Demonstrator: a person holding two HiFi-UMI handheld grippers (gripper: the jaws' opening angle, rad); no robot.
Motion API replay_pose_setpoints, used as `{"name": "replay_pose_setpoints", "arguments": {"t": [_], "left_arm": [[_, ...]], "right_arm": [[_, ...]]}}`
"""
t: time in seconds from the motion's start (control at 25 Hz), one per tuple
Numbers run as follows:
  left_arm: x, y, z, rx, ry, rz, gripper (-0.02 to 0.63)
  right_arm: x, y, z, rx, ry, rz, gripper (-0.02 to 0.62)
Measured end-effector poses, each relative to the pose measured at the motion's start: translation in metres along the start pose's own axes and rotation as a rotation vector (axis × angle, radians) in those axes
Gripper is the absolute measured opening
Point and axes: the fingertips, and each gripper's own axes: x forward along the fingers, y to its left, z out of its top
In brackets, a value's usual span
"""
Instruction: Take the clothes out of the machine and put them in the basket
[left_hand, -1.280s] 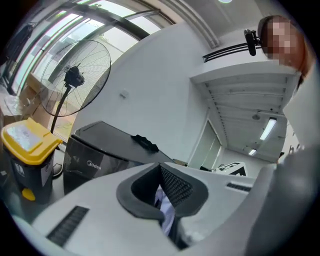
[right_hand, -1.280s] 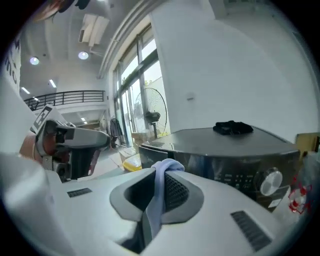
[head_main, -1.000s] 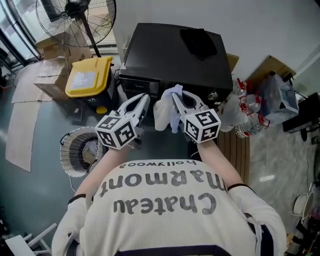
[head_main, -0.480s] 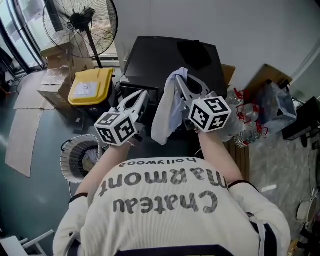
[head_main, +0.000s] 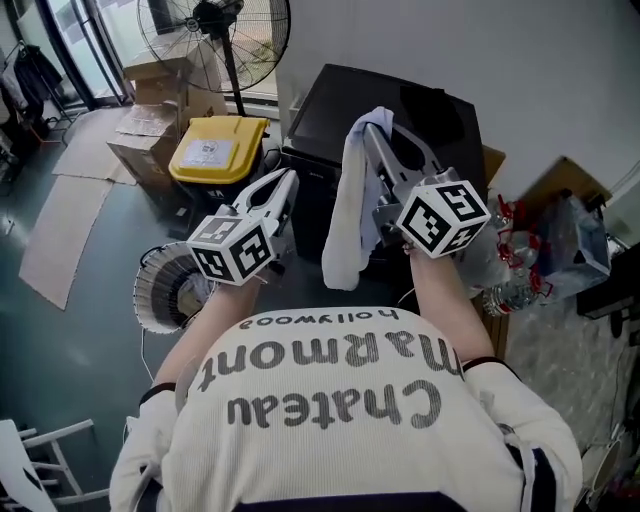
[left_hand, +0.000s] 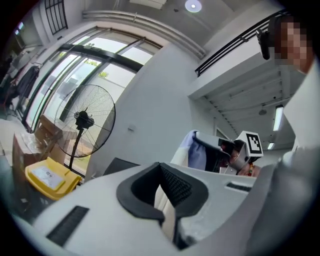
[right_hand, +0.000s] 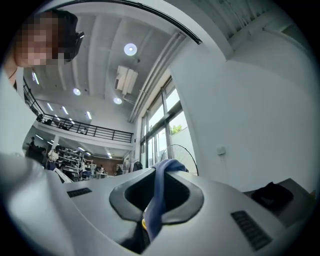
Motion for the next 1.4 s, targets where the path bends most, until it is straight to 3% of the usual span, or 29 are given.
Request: {"name": "replay_pose_setpoints", "arguments": {"t": [0.36, 0.68, 1.2, 1.4], "left_arm": [[-0.100, 0.075, 0.046, -0.003, -0.065, 0.148, 0.008], [-0.227, 0.140, 0.074, -0.020, -0.094, 0.362, 0.008], [-0.420, 0.196, 0.089, -0.012, -0.166, 0.586, 0.008], [-0.474, 0.212, 0.088, -0.030, -0.210, 0.679, 0.008]], "right_arm": [[0.081, 0.094, -0.004, 0.032, 0.005, 0.125, 0.043], [0.138, 0.196, -0.008, 0.104, -0.008, 0.226, 0.043], [0.205, 0.368, -0.014, 0.102, -0.016, 0.428, 0.043], [0.229, 0.413, -0.001, 0.122, -0.061, 0.496, 0.043]]}}
